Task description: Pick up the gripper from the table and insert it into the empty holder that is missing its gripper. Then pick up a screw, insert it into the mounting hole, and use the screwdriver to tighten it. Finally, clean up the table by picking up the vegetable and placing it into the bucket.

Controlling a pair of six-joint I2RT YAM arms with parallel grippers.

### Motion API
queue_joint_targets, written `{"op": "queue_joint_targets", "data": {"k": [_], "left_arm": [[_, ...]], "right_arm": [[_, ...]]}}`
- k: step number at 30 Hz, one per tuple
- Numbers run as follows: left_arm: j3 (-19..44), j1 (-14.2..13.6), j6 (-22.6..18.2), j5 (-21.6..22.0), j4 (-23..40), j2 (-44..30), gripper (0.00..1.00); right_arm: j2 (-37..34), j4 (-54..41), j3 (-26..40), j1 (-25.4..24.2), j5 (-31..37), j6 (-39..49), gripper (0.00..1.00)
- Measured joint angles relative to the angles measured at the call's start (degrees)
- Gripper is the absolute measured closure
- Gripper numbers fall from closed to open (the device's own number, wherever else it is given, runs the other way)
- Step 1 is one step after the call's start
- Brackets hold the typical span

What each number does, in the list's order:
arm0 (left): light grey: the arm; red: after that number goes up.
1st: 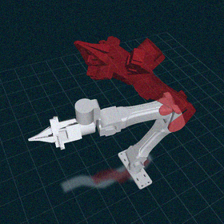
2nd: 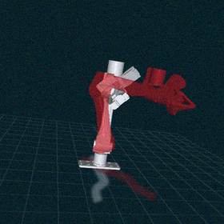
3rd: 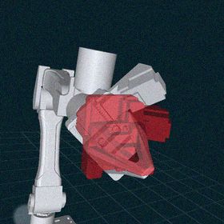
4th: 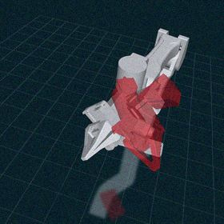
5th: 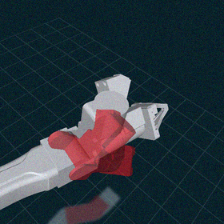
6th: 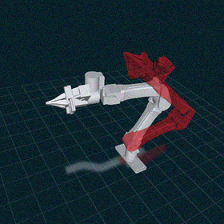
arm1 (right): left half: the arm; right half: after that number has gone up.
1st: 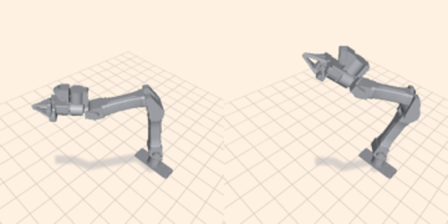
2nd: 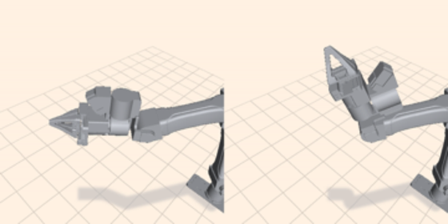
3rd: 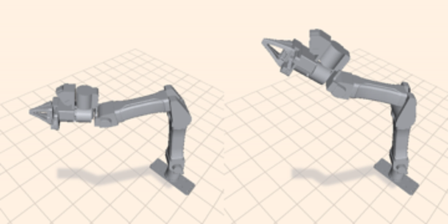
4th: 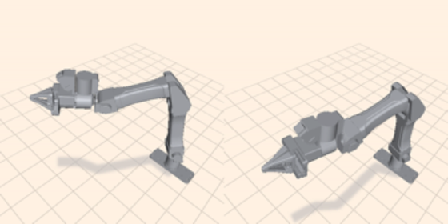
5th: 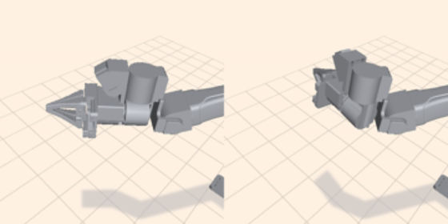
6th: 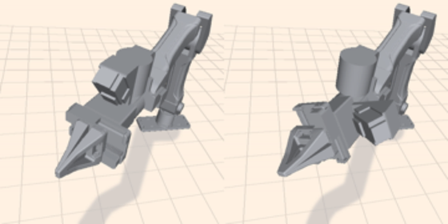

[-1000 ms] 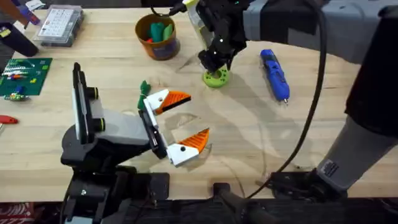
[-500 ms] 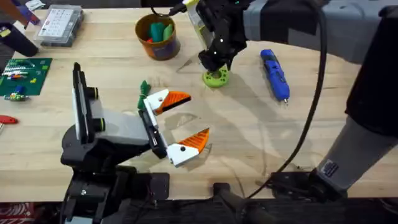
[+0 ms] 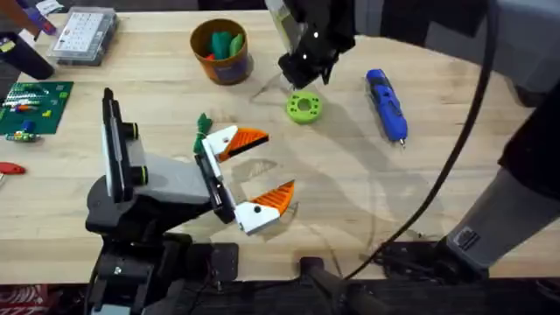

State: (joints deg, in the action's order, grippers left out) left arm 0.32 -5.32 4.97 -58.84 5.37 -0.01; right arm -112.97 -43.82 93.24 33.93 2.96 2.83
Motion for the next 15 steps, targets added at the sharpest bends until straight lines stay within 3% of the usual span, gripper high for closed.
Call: {"op": "queue_joint_targets", "data": {"k": [15], "left_arm": [[0.0,0.0,0.0,-0.1,0.0,0.0,0.013]], "right_arm": [[0.1,-13.8,12.7,0.2,0.0,0.0,0.996]]}}
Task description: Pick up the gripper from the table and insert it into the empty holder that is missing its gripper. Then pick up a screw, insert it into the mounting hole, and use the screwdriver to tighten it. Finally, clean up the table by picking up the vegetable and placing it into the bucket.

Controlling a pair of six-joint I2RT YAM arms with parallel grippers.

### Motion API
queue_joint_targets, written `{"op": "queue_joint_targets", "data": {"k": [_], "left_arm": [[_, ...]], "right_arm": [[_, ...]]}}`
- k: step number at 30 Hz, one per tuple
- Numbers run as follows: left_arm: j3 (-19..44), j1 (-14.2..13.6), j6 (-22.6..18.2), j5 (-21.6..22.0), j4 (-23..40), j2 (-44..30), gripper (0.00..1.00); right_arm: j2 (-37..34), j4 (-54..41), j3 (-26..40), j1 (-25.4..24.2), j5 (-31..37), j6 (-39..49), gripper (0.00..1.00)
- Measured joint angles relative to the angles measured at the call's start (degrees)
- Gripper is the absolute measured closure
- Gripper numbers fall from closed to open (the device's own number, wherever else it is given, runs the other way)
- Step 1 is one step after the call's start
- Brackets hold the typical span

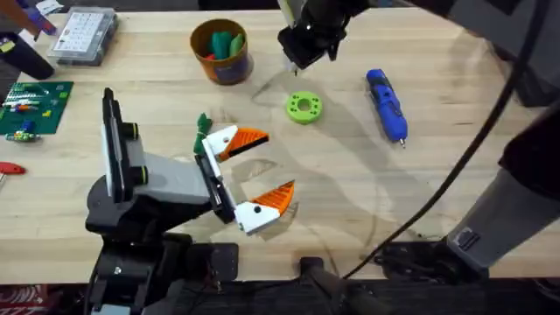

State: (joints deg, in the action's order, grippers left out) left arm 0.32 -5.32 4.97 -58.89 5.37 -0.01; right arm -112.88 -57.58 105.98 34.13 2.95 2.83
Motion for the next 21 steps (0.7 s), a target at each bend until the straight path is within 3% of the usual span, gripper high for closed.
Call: {"op": "queue_joint_targets", "data": {"k": [9,21], "left_arm": [[0.0,0.0,0.0,0.0,0.0,0.0,0.014],[0.0,0.0,0.0,0.0,0.0,0.0,0.014]], "right_arm": [[1.0,-5.5,5.9,3.5,0.0,0.0,0.996],[10.5,-8.1,6.6,10.4,0.0,0.0,0.996]]}}
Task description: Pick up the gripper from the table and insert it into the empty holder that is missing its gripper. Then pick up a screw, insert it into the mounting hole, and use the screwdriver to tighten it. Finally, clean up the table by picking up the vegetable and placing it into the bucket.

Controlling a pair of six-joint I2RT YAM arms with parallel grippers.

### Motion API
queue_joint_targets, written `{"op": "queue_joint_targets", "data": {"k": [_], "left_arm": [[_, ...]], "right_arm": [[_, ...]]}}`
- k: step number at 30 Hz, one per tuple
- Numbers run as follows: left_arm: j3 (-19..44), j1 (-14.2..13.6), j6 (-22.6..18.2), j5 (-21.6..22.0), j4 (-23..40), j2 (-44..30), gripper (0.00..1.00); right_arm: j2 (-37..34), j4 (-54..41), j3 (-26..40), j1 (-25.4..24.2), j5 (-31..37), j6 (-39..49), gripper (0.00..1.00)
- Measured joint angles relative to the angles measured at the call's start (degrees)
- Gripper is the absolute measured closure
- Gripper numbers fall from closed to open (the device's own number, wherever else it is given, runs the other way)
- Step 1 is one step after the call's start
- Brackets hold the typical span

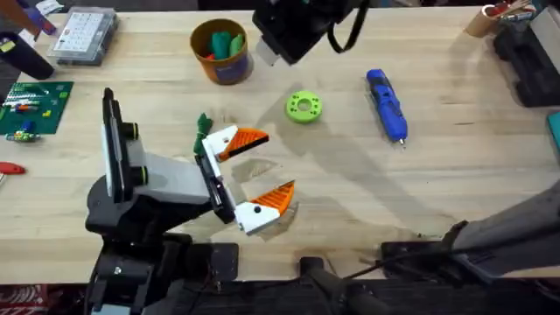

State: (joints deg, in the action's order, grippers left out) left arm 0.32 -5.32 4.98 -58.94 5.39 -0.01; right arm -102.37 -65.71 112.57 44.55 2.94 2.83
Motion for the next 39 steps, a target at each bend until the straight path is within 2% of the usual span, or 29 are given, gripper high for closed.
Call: {"op": "queue_joint_targets", "data": {"k": [3,4,7,22,28,39], "left_arm": [[0.0,0.0,0.0,0.0,0.0,0.0,0.014],[0.0,0.0,0.0,0.0,0.0,0.0,0.015],[0.0,0.0,0.0,0.0,0.0,0.0,0.014],[0.0,0.0,0.0,0.0,0.0,0.0,0.014],[0.0,0.0,0.0,0.0,0.0,0.0,0.014],[0.0,0.0,0.0,0.0,0.0,0.0,0.015]], "right_arm": [[1.7,-0.4,0.0,2.1,0.0,0.0,0.996],[3.0,-0.7,0.0,4.6,0.0,0.0,0.996],[3.8,-0.9,0.0,7.3,0.0,0.0,0.996],[4.2,-2.0,0.1,18.8,-0.3,0.0,0.996],[4.2,-2.0,0.1,21.0,-2.9,0.0,0.996],[4.2,-2.2,0.1,20.9,-3.8,0.0,0.996]]}}
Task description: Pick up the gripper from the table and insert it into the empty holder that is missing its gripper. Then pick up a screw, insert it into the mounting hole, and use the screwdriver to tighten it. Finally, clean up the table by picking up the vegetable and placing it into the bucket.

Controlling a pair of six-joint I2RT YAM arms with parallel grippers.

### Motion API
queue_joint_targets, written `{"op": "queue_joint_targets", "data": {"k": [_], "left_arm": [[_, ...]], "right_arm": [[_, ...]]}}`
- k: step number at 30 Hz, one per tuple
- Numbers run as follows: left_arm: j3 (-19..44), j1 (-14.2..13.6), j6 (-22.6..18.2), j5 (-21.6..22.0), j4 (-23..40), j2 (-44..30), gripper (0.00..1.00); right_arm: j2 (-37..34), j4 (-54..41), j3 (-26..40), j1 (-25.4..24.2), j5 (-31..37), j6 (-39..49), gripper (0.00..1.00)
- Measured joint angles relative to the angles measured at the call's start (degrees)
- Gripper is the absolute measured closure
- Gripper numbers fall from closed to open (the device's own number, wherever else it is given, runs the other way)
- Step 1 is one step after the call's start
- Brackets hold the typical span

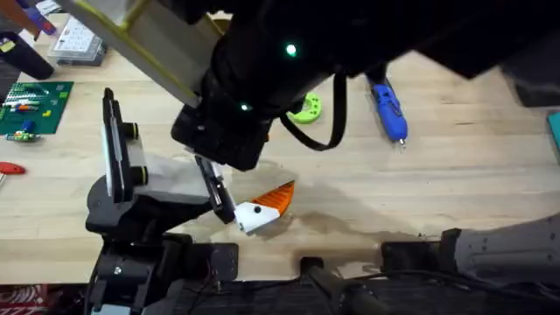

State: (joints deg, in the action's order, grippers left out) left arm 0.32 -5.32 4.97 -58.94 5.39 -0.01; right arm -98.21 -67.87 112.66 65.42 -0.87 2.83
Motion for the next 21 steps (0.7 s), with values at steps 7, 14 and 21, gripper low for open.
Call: {"op": "queue_joint_targets", "data": {"k": [7,14,21], "left_arm": [[0.0,0.0,0.0,0.0,0.0,0.0,0.014],[0.0,0.0,0.0,0.0,0.0,0.0,0.014],[0.0,0.0,0.0,0.0,0.0,0.0,0.015]], "right_arm": [[0.0,-0.5,0.0,-0.9,1.2,0.0,0.996],[0.0,-0.5,0.0,-1.0,1.3,0.0,0.996],[0.0,-0.3,0.0,-1.0,1.3,0.0,0.996]]}}
